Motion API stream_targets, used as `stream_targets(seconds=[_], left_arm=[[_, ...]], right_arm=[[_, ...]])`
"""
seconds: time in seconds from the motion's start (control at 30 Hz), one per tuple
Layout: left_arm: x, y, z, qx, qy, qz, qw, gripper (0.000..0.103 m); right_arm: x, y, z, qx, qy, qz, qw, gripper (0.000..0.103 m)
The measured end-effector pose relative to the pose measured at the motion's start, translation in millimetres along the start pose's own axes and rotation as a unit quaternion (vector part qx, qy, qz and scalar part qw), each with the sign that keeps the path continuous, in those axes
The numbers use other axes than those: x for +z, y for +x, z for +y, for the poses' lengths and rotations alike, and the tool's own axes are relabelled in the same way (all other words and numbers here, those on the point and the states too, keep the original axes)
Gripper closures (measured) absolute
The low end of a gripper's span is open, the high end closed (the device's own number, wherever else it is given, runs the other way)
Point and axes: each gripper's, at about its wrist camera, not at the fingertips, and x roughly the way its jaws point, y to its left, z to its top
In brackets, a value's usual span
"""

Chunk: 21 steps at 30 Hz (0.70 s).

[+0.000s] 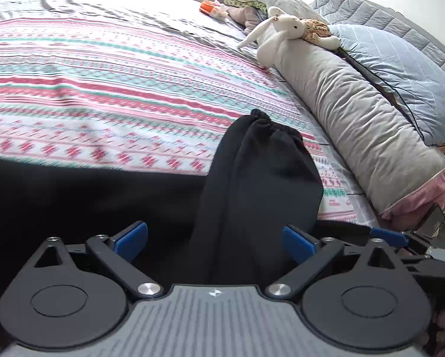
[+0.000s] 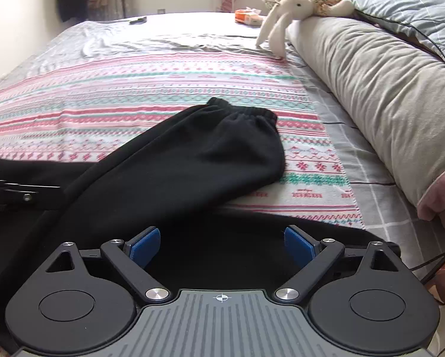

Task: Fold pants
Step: 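Grasp the pant cuff with the left gripper and lift it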

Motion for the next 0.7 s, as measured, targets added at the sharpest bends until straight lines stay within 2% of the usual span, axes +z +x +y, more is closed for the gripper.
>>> stream_targets(seconds=[0.13,0.23,0.37,0.47,0.57,0.63,0.7], left_arm=[[14.7,29.4,-3.9,-0.017,0.003,0.005,0.9998,0.0],[24.2,49.7,-4.1,-0.028,-0.005,0.014,0.9995,0.0],[35.2,63.9,-8.1,-0.043,-0.012,0.001,0.999,0.001],[36.9,71.3,-7.8,-0.048,-0.029,0.0,0.9984,0.012],[35.4,71.0,-9.0,-0.049,-0.048,-0.004,0.9976,0.033],[32.5,64.2,-12.6,-0.062,-0.052,-0.012,0.9966,0.053],[28.6,54.8,-21.7,-0.082,-0.046,-0.022,0.9954,0.061]], right_arm=[[11.0,7.8,-19.1,-0.015,0.045,0.003,0.999,0.011],[17.5,8.0,-31.4,0.0,0.081,0.001,0.997,0.011],[22.5,15.4,-35.2,0.008,0.097,0.009,0.995,0.01],[23.7,21.5,-30.8,0.003,0.088,0.016,0.996,0.01],[25.1,22.8,-32.1,0.004,0.086,0.016,0.996,0.01],[25.1,21.4,-35.0,0.006,0.09,0.015,0.996,0.01],[25.3,19.3,-40.3,0.007,0.096,0.012,0.995,0.01]])
